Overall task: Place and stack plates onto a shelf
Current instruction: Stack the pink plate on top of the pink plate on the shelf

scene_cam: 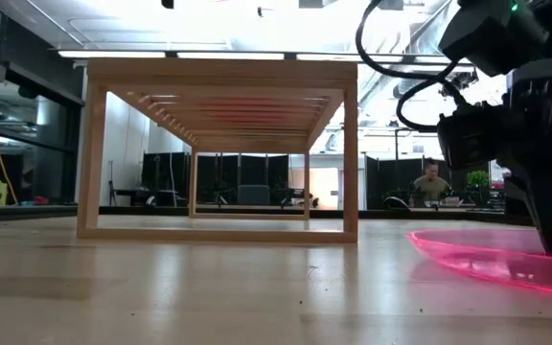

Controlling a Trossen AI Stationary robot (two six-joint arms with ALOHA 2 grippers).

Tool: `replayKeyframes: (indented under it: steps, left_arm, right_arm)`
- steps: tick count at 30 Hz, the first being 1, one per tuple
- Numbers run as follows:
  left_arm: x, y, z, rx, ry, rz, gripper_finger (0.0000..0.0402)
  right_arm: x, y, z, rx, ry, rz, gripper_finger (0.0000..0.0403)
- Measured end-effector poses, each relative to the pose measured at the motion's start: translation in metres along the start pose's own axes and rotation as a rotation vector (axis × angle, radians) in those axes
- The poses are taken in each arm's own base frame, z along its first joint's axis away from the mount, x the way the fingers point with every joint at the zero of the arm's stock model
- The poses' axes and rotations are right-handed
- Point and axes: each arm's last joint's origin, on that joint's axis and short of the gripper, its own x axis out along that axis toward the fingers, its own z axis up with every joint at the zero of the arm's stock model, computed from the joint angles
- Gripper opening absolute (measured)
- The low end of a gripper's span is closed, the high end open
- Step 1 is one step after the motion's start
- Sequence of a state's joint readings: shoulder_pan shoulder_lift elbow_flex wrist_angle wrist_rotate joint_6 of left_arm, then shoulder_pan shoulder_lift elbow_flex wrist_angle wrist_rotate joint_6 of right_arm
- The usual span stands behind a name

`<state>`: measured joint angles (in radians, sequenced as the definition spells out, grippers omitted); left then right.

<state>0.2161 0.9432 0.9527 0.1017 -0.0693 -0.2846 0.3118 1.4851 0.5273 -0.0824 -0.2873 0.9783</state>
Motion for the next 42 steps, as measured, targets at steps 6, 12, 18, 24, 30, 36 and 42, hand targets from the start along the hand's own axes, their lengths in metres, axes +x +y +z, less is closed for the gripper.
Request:
replayKeyframes:
  steps: [6, 12, 18, 24, 30, 36, 42]
  left_arm:
    - [0.000, 0.001, 0.000, 0.001, -0.008, 0.027, 0.0145]
    - [0.000, 0.001, 0.000, -0.010, -0.014, 0.045, 0.0145]
    - [0.000, 0.001, 0.001, -0.018, -0.016, 0.050, 0.0145]
    - [0.000, 0.003, 0.001, -0.019, -0.030, 0.092, 0.0145]
    - [0.000, 0.003, 0.003, -0.020, -0.061, 0.112, 0.0145]
    - [-0.001, 0.002, 0.008, 0.017, -0.102, 0.102, 0.0145]
    - [-0.001, 0.000, 0.012, 0.046, -0.148, 0.091, 0.0145]
  right_arm:
    - [-0.030, 0.001, 0.010, -0.092, -0.032, 0.106, 0.0000]
    - [-0.069, -0.006, 0.015, -0.175, -0.057, 0.205, 0.0000]
    - [-0.106, -0.018, 0.011, -0.197, -0.090, 0.283, 0.0000]
    - [-0.143, -0.016, 0.017, -0.178, -0.268, 0.468, 0.0000]
    - [-0.168, -0.010, 0.038, -0.071, -0.544, 0.591, 0.0000]
    - [-0.185, -0.001, 0.072, 0.017, -0.757, 0.503, 0.0000]
    - [-0.193, 0.009, 0.122, 0.061, -0.837, 0.301, 0.0000]
